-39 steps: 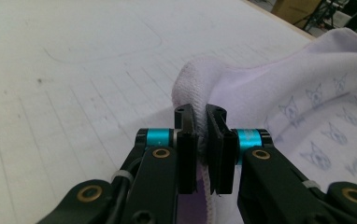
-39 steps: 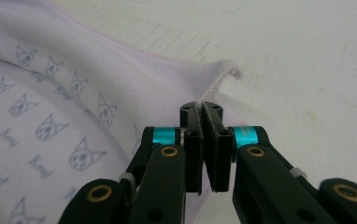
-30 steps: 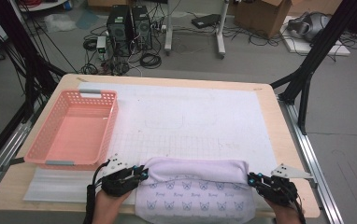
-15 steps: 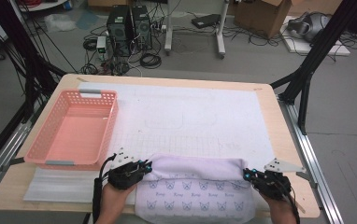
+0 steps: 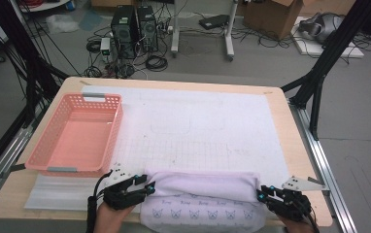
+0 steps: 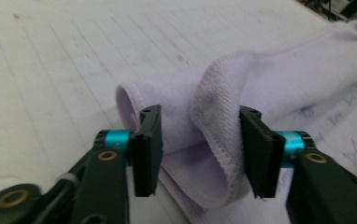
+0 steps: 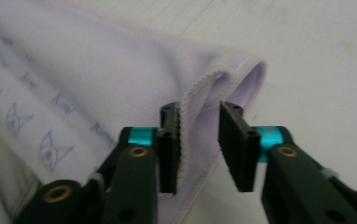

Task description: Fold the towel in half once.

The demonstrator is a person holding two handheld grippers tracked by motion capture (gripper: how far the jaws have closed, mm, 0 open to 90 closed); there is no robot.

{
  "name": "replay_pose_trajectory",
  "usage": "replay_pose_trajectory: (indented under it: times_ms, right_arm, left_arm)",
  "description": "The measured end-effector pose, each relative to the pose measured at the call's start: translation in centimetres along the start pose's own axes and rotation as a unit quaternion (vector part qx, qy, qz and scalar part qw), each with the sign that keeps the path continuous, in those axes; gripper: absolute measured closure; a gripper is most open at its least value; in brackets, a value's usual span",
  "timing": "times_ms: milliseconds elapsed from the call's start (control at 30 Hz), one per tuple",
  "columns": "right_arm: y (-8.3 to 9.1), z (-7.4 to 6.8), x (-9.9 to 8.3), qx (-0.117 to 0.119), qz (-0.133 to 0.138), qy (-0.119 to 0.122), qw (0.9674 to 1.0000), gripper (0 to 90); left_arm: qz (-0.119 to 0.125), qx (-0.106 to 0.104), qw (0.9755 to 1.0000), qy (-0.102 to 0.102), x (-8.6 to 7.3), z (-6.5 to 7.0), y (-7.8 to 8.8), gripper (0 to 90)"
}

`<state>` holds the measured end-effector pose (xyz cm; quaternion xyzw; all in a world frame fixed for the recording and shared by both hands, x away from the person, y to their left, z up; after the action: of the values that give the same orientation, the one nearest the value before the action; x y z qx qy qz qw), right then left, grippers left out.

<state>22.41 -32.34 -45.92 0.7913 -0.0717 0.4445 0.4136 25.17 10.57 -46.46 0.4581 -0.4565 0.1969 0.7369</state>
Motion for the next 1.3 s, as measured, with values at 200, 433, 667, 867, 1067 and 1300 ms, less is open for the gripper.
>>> replay_pose_trajectory:
  times_ms: [200, 433, 667, 867, 1067, 1300]
  right_arm:
    - [-0.4, 1.3, 2.3, -0.021, 0.023, 0.000, 0.9995, 47.8]
    - [-4.4, 3.0, 2.2, 0.000, -0.049, -0.011, 0.9988, 44.7]
    - [-4.6, 2.7, 2.5, 0.010, -0.058, 0.025, 0.9979, 84.3]
    - [-5.0, 4.3, 4.4, -0.015, -0.007, 0.025, 0.9995, 85.3]
    - [-5.9, 6.5, 7.3, -0.025, 0.023, 0.020, 0.9992, 85.2]
    - [-7.9, 8.9, 10.5, -0.036, 0.006, 0.028, 0.9989, 85.0]
  left_arm:
    - [-0.024, 0.015, 0.9996, 0.001, 0.7, -1.5, -2.3, 38.5]
    - [-0.063, -0.010, 0.9979, 0.011, 0.5, -1.5, -3.8, 41.7]
    - [-0.070, -0.006, 0.9974, 0.015, 1.4, -1.5, -4.3, 79.1]
    - [-0.052, 0.018, 0.9980, 0.031, 3.8, -3.2, -5.8, 80.1]
    - [-0.038, 0.044, 0.9978, 0.032, 6.9, -4.7, -7.8, 80.0]
    - [-0.029, 0.069, 0.9965, 0.037, 9.2, -6.9, -10.8, 79.7]
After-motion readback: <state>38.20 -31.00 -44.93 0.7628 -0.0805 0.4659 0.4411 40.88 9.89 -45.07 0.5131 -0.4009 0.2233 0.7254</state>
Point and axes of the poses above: each handheld gripper's, and its own axes: y roughly backward along the jaws, x roughly out of its top, z roughly to its right, the point moved 5 cm from there along -y, roughly forward along the jaws, and after that the axes turned 11 degrees about x, right-handed, at the moved point
